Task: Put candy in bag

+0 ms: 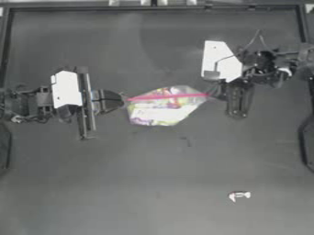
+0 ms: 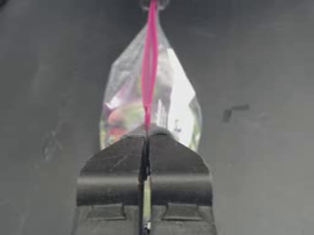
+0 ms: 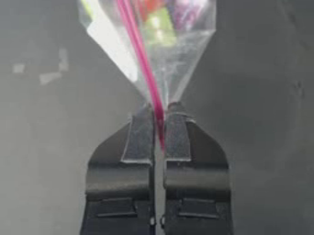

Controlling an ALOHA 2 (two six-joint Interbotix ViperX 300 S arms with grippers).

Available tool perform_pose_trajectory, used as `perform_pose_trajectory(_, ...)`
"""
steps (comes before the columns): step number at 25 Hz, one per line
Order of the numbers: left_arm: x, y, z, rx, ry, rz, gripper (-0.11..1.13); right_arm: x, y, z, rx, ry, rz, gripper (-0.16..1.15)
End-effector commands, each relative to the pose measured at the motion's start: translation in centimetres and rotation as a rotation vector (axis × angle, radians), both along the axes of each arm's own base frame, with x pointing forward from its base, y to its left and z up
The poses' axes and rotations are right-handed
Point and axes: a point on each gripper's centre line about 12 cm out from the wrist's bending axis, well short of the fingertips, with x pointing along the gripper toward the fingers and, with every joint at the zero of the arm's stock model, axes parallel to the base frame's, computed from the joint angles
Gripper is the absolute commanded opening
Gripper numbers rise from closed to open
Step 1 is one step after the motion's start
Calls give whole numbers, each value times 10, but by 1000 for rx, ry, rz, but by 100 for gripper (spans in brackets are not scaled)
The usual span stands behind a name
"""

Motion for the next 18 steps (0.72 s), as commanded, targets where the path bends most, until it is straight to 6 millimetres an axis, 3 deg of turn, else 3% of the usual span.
perform_pose_trajectory(1,-1,1,16,14,-50,3,3,-8,-5,4,-2,-6,-28,6)
perform_pose_trajectory(8,1,1,19,17,-59,3,3,-1,-4,14,2,-43,-25,6)
perform_pose_trajectory(18,5,3,35,57,-69,-6,3,13,15,62,-31,-185,31,6)
